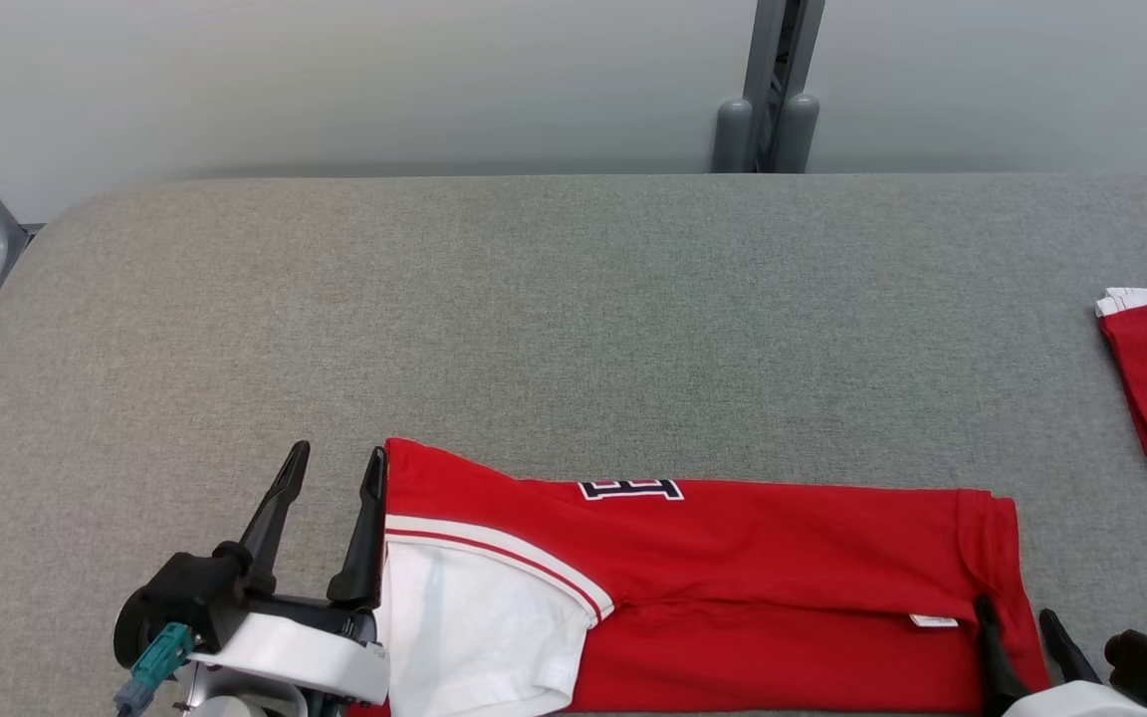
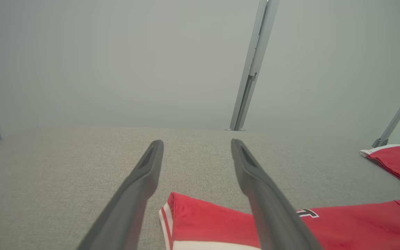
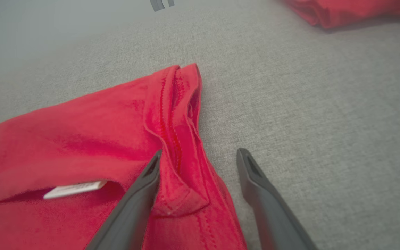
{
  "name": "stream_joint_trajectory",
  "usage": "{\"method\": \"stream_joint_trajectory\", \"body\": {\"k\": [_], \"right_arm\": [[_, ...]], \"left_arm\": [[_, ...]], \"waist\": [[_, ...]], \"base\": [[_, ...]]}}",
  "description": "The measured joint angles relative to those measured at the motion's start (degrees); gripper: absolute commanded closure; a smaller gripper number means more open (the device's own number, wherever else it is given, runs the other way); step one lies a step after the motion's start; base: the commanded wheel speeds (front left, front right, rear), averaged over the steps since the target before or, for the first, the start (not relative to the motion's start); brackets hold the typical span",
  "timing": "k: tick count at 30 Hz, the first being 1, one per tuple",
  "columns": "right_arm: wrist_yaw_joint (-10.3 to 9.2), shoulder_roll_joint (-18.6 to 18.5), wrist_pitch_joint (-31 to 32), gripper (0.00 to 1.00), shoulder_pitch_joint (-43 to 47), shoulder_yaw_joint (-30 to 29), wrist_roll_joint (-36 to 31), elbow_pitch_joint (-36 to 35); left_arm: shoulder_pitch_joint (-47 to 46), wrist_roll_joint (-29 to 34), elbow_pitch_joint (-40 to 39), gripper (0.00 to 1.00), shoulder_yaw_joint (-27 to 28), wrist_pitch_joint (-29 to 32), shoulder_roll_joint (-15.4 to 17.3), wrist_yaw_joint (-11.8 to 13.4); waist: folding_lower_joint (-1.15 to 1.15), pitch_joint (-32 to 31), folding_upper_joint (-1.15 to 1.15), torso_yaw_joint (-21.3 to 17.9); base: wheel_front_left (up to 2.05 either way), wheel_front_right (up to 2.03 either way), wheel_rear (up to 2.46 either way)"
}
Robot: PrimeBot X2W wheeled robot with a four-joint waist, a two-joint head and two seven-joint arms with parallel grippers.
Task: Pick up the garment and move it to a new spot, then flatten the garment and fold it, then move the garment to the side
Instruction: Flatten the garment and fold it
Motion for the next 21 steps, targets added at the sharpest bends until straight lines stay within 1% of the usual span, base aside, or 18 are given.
{"method": "stream_joint_trajectory", "body": {"k": [4,8,9,10,11,12,18,21], "right_arm": [[0.00,0.0,-1.5,0.00,-1.5,1.1,2.0,3.4],[-0.01,0.0,-2.1,0.00,-2.5,3.2,3.4,4.6],[-0.01,0.0,-2.2,0.24,-2.7,3.7,3.7,4.9],[-0.01,-0.1,-2.4,0.62,-2.8,4.2,3.6,5.0],[-0.01,-0.3,-2.5,0.94,-3.0,4.5,3.6,5.1],[-0.01,-0.4,-2.5,1.00,-3.2,4.6,3.6,5.4],[0.18,-1.1,-2.7,1.00,-3.9,3.1,3.0,6.4],[0.16,-2.3,-2.7,1.00,-4.5,1.7,2.6,6.7]], "left_arm": [[0.0,0.0,0.3,0.00,0.0,0.0,0.0,0.0],[0.0,0.0,0.4,0.00,0.1,0.0,0.0,-0.2],[0.0,0.0,0.5,0.00,0.1,0.0,0.0,-0.2],[0.0,0.0,0.5,0.00,0.2,0.0,0.0,-0.2],[0.0,0.0,0.5,0.00,0.2,0.0,0.0,-0.2],[0.0,0.0,0.5,0.00,0.2,0.0,0.0,-0.2],[-0.1,0.0,0.6,0.00,0.4,0.0,0.0,-0.2],[-0.1,0.0,0.7,0.00,0.4,0.0,0.0,-0.2]], "waist": [[0.00,0.0,0.00,0.4],[0.00,0.0,0.00,0.5],[0.00,0.0,0.00,0.4],[0.00,0.1,0.00,0.4],[0.00,0.1,0.00,0.4],[0.00,0.1,0.00,0.4],[0.00,0.2,0.00,0.3],[0.00,0.2,0.00,0.3]], "base": [[0.00,0.00,0.00],[0.00,0.00,0.00],[0.00,0.00,0.00],[0.00,0.00,0.00],[0.00,0.00,0.00],[0.00,0.00,0.00],[0.00,0.00,0.00],[0.00,0.00,0.00]]}}
